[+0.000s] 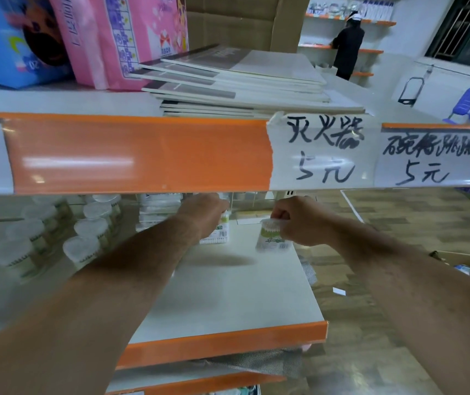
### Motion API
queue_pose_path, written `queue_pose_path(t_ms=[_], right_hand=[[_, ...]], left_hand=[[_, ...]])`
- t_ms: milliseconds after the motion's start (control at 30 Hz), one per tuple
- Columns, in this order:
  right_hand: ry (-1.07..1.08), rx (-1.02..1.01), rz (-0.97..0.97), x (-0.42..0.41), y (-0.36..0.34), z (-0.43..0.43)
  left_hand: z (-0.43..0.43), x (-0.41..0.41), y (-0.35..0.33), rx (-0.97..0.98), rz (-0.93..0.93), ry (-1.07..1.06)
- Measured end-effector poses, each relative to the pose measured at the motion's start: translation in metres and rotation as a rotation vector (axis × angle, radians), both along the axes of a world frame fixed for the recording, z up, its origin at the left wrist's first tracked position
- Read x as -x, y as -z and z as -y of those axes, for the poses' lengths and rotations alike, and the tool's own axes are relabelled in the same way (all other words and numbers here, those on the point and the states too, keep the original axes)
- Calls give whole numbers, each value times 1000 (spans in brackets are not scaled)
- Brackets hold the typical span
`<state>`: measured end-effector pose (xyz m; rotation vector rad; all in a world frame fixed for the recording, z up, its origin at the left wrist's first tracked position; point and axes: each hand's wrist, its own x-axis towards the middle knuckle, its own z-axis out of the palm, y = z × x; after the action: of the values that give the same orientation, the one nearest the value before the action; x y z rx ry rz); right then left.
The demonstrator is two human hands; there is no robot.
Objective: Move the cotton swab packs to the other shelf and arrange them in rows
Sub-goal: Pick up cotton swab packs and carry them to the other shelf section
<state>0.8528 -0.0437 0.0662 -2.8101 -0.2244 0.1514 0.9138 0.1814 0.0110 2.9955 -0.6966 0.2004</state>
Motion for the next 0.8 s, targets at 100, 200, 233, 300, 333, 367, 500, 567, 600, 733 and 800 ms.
queue_pose_path(t_ms=[100, 200, 233, 300, 333, 367, 500, 567, 600, 733, 800], right_hand=[[8, -7, -6, 1, -3, -4], [8, -9, -22, 3, -7, -11], [6, -9, -28, 4, -8, -14], [-2, -2, -33, 6, -9, -21], [-7, 4, -35, 6, -10, -24], [-13, 7, -39, 6, -10, -28], [-47, 12, -51, 1, -9, -42], [-68, 21, -51, -3, -8, -51], [-79, 31, -52, -6, -6, -56], [-138, 71, -38, -16, 1, -82], [-144, 97, -39, -21, 6, -92]], left_hand=[[-2, 1, -3, -10, -23, 4], [-8, 2, -5, -4, -15, -14], [-10, 3, -6, 2, -20, -25], [-15, 4, -8, 34, -38, -42], [-17, 5, -8, 53, -34, -44], [-19, 7, -10, 67, -33, -48], [-33, 14, -23, 118, -37, -31], [-41, 20, -35, 122, -72, -27], [-46, 23, -41, 144, -91, -38], [-70, 36, -58, 221, -164, -137], [-81, 45, -68, 198, -157, -166]])
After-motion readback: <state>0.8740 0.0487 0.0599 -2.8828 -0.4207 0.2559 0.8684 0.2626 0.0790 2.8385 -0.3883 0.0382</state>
